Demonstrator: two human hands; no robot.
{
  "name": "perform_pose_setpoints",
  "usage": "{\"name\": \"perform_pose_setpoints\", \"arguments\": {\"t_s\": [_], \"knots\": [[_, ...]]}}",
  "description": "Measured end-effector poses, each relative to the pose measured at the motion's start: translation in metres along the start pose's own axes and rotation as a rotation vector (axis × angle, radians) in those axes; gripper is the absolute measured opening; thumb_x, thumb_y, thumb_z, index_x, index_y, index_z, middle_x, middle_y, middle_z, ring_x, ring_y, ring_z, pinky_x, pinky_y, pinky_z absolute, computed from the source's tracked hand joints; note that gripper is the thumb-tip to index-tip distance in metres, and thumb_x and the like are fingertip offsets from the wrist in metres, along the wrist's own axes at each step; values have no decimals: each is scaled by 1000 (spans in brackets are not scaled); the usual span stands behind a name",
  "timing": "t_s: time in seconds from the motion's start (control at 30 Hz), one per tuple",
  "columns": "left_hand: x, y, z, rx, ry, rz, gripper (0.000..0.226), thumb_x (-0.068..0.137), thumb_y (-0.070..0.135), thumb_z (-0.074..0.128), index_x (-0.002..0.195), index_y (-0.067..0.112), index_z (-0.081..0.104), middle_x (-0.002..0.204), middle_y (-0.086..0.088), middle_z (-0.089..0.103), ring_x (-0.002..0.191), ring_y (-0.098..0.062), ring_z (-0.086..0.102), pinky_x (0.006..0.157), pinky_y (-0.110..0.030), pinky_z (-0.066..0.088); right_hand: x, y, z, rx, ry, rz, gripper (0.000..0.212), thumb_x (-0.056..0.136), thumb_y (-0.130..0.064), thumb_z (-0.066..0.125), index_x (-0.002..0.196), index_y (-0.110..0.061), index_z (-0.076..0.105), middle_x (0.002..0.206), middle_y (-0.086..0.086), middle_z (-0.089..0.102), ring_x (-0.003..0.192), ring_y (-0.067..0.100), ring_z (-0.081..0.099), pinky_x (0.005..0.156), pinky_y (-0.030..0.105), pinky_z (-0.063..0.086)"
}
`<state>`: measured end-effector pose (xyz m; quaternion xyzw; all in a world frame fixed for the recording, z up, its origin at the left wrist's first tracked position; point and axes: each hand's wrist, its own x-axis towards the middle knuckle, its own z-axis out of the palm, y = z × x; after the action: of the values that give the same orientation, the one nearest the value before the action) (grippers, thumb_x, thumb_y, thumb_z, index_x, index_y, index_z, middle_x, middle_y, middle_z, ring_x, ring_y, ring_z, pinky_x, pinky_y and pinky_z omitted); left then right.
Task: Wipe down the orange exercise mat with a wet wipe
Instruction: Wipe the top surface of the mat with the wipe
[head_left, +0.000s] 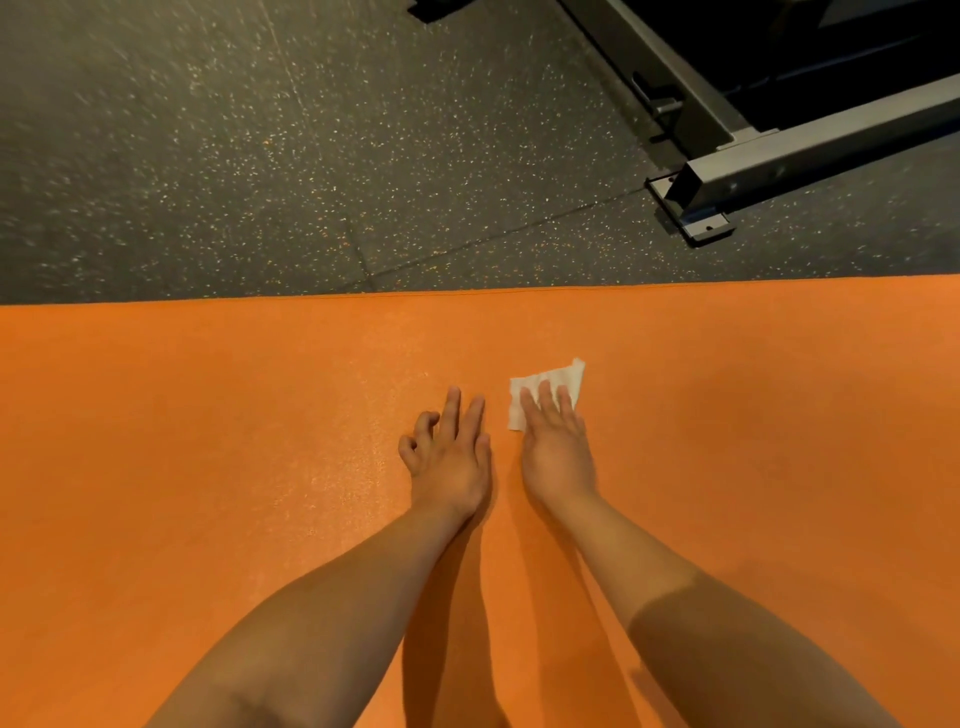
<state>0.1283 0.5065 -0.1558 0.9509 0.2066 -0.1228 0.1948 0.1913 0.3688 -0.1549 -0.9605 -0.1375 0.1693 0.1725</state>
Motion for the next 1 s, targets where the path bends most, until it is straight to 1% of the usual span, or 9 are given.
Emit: {"name": "perform_pose_setpoints", "arguments": {"t_s": [0.07,0.17,0.23,0.43,0.57,0.67,0.77,0.87,1.0], "knots": [[0,-2,1,-4,1,2,51,106,46,18,156,46,11,167,13,-7,140,-24,12,109,-48,12,1,-17,3,43,12,26,60,104,-17,36,162,-24,19,170,3,3,156,22,-7,126,39,0],[1,-4,2,-40,-7,0,52,106,44,20,157,44,10,167,15,-8,141,-24,10,111,-47,11,-4,-35,10,120,-109,-171,56,108,-23,34,162,-21,20,169,1,7,157,20,-3,125,35,-2],[-1,-3,2,-45,4,2,52,106,43,22,157,42,12,167,15,-7,142,-24,11,112,-47,11,-4,-24,5,66,-142,-248,56,108,-22,30,162,-24,16,169,-4,4,156,14,-4,127,36,-1],[2,3,-1,-49,-5,-12,51,105,46,24,156,45,17,167,15,-2,140,-24,13,110,-47,8,10,1,-3,-22,40,59,66,101,-9,36,162,-25,15,170,0,1,156,21,-9,125,39,-3],[6,-1,-5,-91,0,-24,48,107,46,23,154,44,22,166,17,3,138,-26,17,109,-45,11,11,-40,16,116,-45,-128,56,107,-19,33,161,-20,21,170,2,7,157,19,-3,126,34,-1],[8,-6,-5,-72,22,-16,48,106,45,24,154,44,22,166,17,4,136,-25,18,107,-44,12,15,-30,15,63,-66,-215,55,108,-19,30,162,-23,18,170,-4,5,156,13,-3,125,33,-1],[6,-5,-3,-53,13,-9,48,106,46,25,153,45,21,166,16,3,135,-25,17,106,-44,10,16,-3,7,1,14,-76,60,105,-13,32,162,-25,16,170,-2,3,156,15,-5,124,35,-1],[7,-3,-4,-44,18,-15,48,106,45,24,154,44,21,166,16,2,135,-24,16,106,-44,9,16,-13,4,35,51,63,62,103,-11,33,161,-23,17,170,3,2,156,21,-7,125,38,0],[5,-4,-2,-47,18,-21,48,106,44,23,154,44,20,166,17,1,136,-24,17,107,-45,11,-2,-39,12,99,-97,-207,55,109,-22,32,162,-22,17,170,-1,4,156,17,-4,126,35,-1]]}}
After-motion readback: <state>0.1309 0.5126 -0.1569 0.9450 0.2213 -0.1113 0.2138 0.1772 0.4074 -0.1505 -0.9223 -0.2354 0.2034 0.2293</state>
